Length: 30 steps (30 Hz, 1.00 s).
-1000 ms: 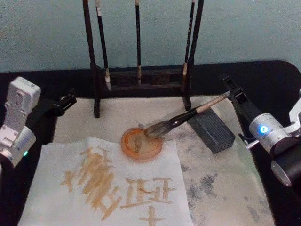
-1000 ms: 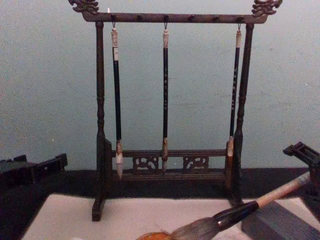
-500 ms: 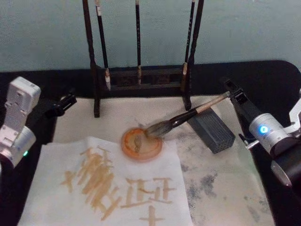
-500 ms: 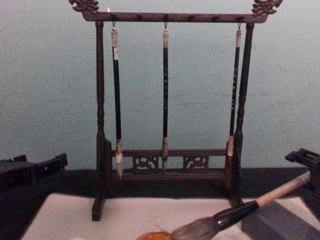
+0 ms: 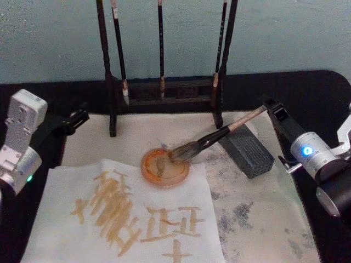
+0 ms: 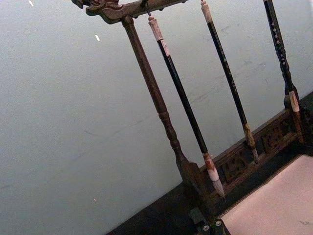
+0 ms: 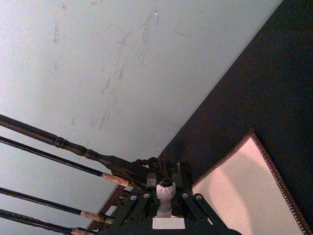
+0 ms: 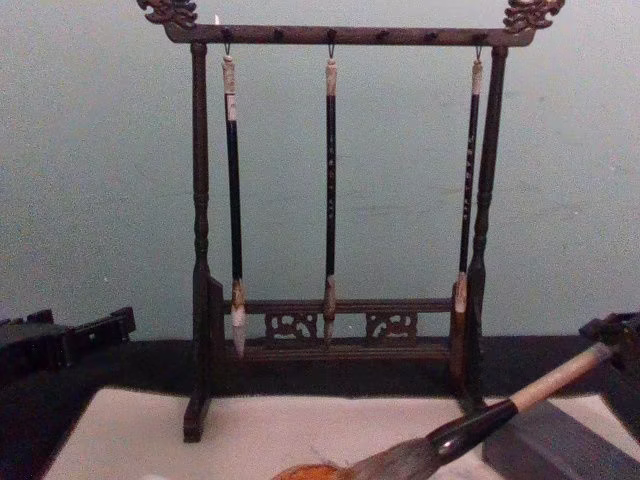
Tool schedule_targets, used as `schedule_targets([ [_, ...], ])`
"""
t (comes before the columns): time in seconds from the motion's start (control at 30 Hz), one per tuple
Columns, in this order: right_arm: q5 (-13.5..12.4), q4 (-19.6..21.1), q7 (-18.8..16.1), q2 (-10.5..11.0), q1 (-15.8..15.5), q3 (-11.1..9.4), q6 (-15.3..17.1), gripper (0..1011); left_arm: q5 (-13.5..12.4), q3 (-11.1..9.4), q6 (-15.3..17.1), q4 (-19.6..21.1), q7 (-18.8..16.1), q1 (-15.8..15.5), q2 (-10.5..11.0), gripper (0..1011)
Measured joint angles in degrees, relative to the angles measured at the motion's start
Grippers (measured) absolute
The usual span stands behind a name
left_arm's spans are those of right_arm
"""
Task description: Pick up the brush from the inkstone, write on the paper, then place the brush back to its original position.
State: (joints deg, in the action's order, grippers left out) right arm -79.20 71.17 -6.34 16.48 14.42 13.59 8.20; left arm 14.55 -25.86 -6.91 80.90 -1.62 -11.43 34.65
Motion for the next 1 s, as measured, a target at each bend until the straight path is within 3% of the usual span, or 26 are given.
schedule_targets([
  [0.47,-0.3,0.5,-0.3,0.4,-0.1,0.3,-0.1,184,0.0,0.0,0.0,0.0,0.0,0.0,0.0,1002],
  [0.87,-3.7,5.4,-1.6,2.6,-0.5,0.7,0.0,180,0.0,0.0,0.0,0.0,0.0,0.0,0.0,1002],
  [1.0,-3.4,7.7,-1.7,3.8,-0.7,1.4,-0.5,180,0.0,0.0,0.0,0.0,0.0,0.0,0.0,1002],
])
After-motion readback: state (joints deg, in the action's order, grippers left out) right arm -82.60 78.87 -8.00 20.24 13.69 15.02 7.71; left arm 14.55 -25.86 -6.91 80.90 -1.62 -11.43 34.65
